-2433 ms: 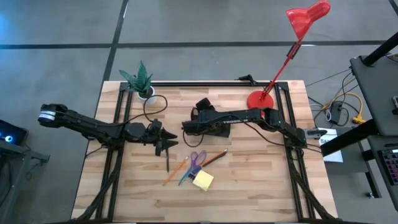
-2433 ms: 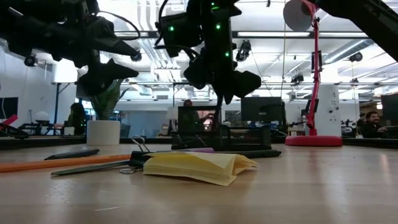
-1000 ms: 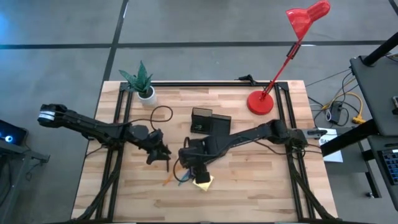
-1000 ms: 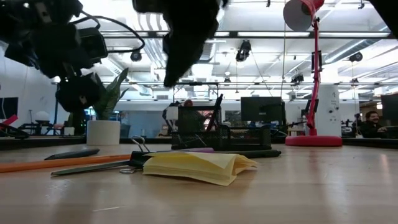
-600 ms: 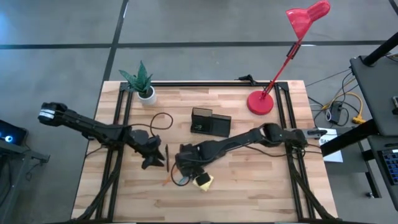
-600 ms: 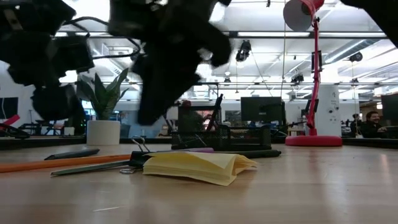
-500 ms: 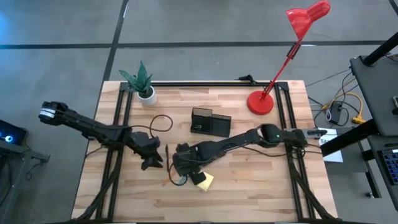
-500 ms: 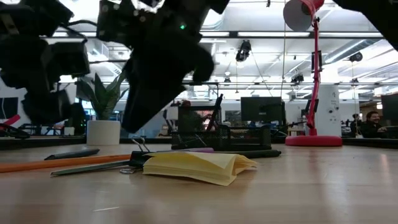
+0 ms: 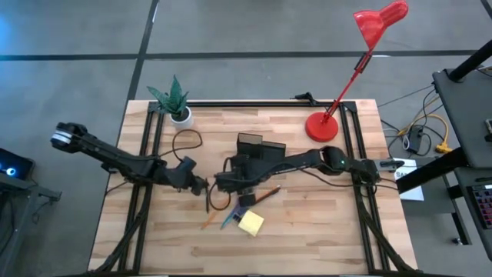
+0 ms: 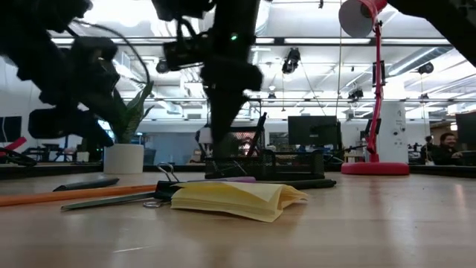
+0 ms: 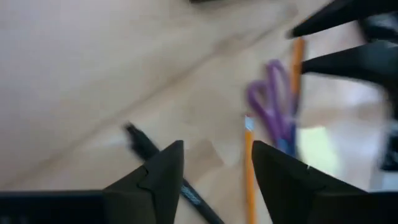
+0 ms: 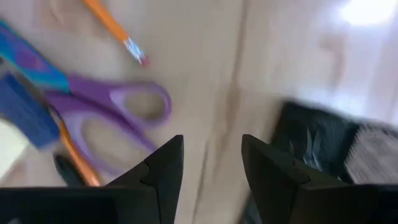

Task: Pick and place office supplies into organizer
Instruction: Put the left black pen into the black desk organizer

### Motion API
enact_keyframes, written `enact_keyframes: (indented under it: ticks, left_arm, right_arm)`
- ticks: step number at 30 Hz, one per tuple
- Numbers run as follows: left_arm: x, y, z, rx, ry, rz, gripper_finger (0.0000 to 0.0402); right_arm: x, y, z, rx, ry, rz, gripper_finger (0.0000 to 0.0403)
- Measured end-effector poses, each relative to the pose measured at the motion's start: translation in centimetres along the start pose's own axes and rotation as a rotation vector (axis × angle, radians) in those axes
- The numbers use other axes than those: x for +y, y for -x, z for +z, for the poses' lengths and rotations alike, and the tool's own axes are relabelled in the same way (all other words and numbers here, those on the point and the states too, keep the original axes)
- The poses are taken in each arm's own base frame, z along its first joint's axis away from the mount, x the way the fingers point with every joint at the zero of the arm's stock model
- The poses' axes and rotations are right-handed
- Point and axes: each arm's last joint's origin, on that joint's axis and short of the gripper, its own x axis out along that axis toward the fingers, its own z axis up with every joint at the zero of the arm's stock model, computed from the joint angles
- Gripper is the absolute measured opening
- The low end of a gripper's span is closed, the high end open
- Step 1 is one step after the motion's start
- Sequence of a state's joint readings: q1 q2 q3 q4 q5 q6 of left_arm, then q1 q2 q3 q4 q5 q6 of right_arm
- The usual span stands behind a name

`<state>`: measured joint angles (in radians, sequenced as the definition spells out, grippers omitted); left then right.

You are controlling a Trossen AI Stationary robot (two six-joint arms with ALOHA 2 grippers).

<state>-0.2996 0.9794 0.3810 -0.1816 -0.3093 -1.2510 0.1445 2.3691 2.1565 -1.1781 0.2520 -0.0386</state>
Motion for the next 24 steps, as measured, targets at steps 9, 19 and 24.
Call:
enact_keyframes:
  ticks: [9, 19, 24]
  left_arm:
    - [-2.8, -1.7, 0.5, 0.037, -0.041, 0.225, 0.0120]
    - [-2.1, -4.3, -0.8, 0.087, 0.124, 0.367, 0.0187]
    - [-2.3, -4.8, -0.8, 0.083, 0.142, 0.378, 0.0215]
  right_arm:
    - [-0.3, 2.2, -1.5, 0.092, -0.047, -0.040, 0.0153]
    - [0.9, 4.7, -4.2, 0.159, -0.048, -0.118, 0.0153]
    - [1.5, 6.0, -6.2, 0.145, -0.106, -0.139, 0.0153]
